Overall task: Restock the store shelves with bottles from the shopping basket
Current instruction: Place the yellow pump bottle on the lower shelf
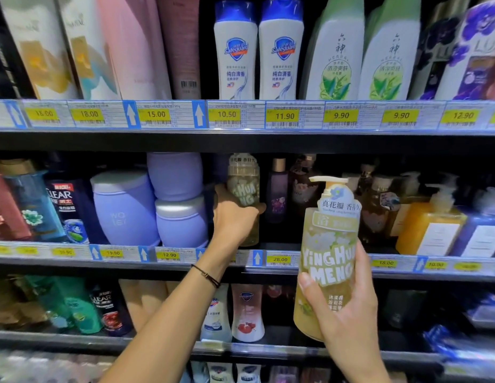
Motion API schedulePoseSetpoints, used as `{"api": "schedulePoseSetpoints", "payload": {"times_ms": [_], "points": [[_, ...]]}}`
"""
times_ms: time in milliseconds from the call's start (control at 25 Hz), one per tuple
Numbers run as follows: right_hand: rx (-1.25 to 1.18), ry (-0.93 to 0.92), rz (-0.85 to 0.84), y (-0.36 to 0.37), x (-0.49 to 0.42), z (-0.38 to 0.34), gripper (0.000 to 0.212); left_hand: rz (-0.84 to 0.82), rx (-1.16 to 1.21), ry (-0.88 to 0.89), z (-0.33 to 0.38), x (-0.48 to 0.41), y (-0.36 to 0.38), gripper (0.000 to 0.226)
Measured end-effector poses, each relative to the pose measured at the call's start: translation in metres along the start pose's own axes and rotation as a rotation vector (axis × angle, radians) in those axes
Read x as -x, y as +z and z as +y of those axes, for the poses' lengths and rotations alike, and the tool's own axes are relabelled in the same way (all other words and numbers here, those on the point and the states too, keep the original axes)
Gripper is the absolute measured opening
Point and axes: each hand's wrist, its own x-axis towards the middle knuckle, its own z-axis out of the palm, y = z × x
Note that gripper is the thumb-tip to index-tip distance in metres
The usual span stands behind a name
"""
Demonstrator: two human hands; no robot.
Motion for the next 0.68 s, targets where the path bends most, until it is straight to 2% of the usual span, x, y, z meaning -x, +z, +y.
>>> {"api": "schedulePoseSetpoints", "payload": {"times_ms": [80,160,200,400,480,560,680], "points": [[0.003,0.008,0.007,-0.001,-0.001,0.002,0.099,-0.008,-0.071,0.054,-0.007,0.004,-0.001,0.062],[-0.007,0.019,0.001,0.001,-0.002,0.005,0.099,-0.017,-0.178,0.079,-0.013,0.005,-0.002,0.042],[-0.021,0.020,-0.003,0.002,-0.002,0.007,0.099,-0.016,-0.218,0.102,-0.018,0.005,-0.004,0.042],[-0.044,-0.010,-0.026,0.010,-0.004,0.008,0.095,-0.025,-0.527,0.153,-0.024,0.021,-0.007,0.075],[-0.054,-0.025,-0.039,0.013,-0.006,0.007,0.093,0.023,-0.599,0.198,-0.025,0.029,-0.007,0.080],[-0.055,-0.031,-0.045,0.016,-0.007,0.009,0.092,0.035,-0.621,0.197,-0.023,0.027,-0.006,0.069],[-0.056,-0.039,-0.059,0.021,-0.009,0.010,0.090,-0.030,-0.618,0.176,-0.021,0.013,-0.004,0.045]]}}
